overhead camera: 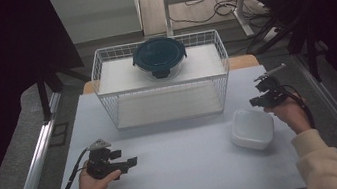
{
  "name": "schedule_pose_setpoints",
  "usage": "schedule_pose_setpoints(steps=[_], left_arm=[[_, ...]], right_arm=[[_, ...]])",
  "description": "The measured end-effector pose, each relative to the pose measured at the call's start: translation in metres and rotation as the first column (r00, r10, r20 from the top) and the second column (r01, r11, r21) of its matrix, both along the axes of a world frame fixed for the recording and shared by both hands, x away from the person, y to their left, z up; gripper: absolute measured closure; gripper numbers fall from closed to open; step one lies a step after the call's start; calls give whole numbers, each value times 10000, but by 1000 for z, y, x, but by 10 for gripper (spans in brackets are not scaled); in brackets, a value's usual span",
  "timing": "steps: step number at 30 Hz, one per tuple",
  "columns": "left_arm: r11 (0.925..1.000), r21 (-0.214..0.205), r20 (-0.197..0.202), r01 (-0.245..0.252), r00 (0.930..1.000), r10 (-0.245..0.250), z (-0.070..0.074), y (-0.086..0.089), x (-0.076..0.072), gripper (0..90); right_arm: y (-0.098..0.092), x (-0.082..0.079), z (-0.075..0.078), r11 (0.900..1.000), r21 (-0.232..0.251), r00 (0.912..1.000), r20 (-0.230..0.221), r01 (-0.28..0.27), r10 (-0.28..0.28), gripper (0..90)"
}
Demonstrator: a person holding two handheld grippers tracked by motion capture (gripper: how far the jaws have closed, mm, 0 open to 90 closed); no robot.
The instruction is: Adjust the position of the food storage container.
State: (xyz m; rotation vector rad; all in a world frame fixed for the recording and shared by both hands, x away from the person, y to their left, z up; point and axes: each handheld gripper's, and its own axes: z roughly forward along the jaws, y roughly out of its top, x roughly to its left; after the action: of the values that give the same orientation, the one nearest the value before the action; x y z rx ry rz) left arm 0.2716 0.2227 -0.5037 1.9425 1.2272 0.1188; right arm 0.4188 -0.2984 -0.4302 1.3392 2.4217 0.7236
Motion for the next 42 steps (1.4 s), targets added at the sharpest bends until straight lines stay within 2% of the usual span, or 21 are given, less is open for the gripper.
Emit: schedule_pose_setpoints(steps=[3, 7, 11, 18, 20, 24, 27, 30, 34, 40, 41, 42], left_arm=[[10000, -3, -81, 95, 9999, -95, -1, 0, 0, 211], [9997, 72, -138, 245, 9996, -244, -3, -3, 0, 210], [9997, 79, -139, 224, 9997, -223, -3, -2, 0, 209], [9999, -42, -114, 162, 9998, -162, -1, -1, 0, 209], [9998, -67, -112, 161, 9998, -162, -1, -1, 0, 209], [9999, -48, -112, 142, 9998, -143, -1, 0, -1, 208], [9999, -87, -124, 143, 9998, -144, -1, 0, -1, 207], [9998, -142, -124, 119, 9999, -121, 0, 0, -1, 207], [9996, -279, -121, 44, 9999, -48, 1, 0, -1, 207], [9994, -334, -143, 13, 9999, -18, 0, -1, 0, 208], [9994, -335, -148, -10, 9999, 5, 0, 0, 1, 208], [9994, -343, -142, -33, 9999, 28, 0, 0, 1, 208]], right_arm=[[10, 6, -7, 9985, -461, 9996, -89, -281, 277, 892], [18, 9, -10, 9950, -596, 9967, -140, -803, 796, 893], [26, 9, -12, 9882, -995, 9932, -183, -1164, 1151, 893], [33, 4, -12, 9816, -931, 9860, -254, -1665, 1649, 894], [37, 0, -12, 9786, -927, 9829, -308, -1836, 1815, 894], [48, -12, -12, 9646, -1016, 9699, -360, -2433, 2409, 894], [57, -21, -12, 9493, -1253, 9575, -352, -2884, 2863, 894], [64, -30, -12, 9370, -1294, 9459, -426, -3244, 3216, 894], [68, -40, -12, 9349, -1156, 9420, -432, -3355, 3327, 895], [73, -58, -13, 9196, -987, 9248, -350, -3803, 3787, 894], [72, -61, -12, 9206, -1016, 9260, -205, -3771, 3770, 893], [69, -63, -9, 9256, -970, 9300, -7, -3658, 3675, 893]])
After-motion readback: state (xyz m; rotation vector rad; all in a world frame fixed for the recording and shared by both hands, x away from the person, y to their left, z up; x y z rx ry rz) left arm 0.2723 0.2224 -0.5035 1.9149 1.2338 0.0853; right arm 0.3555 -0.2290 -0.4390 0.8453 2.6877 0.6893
